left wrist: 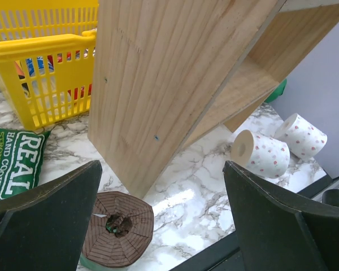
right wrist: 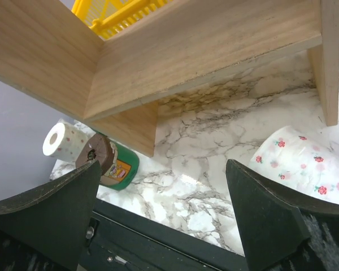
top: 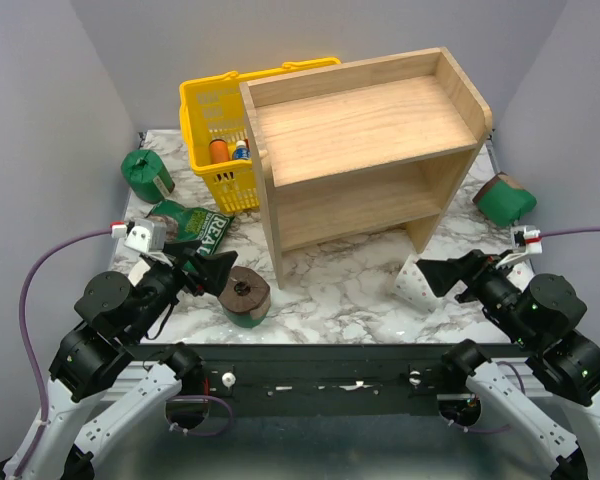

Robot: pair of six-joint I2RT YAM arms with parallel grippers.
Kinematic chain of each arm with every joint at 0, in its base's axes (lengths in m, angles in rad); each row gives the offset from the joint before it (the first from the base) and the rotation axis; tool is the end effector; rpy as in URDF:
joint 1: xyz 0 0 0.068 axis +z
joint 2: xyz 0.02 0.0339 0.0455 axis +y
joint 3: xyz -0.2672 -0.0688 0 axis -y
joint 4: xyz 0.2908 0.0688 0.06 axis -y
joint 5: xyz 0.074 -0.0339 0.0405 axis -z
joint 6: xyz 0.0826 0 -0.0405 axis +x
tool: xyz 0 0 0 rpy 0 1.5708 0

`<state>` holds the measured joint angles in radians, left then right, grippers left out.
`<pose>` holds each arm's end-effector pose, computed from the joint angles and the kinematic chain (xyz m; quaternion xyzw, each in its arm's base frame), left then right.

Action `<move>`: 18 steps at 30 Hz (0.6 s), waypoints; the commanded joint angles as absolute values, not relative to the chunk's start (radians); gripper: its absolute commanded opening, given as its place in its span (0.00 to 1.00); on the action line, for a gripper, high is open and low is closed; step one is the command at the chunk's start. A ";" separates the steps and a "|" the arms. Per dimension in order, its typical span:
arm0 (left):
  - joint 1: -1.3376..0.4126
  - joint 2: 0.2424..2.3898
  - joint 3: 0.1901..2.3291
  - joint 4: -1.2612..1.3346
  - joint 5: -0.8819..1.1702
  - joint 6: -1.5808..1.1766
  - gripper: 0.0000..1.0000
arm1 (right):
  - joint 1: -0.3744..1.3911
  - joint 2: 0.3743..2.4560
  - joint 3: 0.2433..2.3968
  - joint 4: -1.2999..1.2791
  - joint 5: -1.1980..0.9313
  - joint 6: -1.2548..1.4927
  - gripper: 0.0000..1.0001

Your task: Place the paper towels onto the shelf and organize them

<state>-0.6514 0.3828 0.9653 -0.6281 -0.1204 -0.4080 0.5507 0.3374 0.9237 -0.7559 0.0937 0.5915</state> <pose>0.1156 -0.0757 0.4163 0.0464 0.7214 -0.3109 0.6170 0.1156 0.0619 0.3865 0.0458 0.7628 0.3180 0.5611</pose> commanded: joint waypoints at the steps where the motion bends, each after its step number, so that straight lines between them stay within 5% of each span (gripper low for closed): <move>1: -0.655 0.370 0.953 -0.601 -0.133 -0.390 0.99 | 0.555 0.301 0.896 -0.742 0.182 0.646 1.00; 18: -0.655 0.333 0.739 -0.491 -0.258 -0.302 0.99 | 0.555 0.320 0.750 -0.810 0.475 0.742 0.99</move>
<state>-0.6514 0.3622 0.8104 -0.5415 -0.1802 -0.3481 0.5507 0.2955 0.8150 -0.7635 0.3313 0.7109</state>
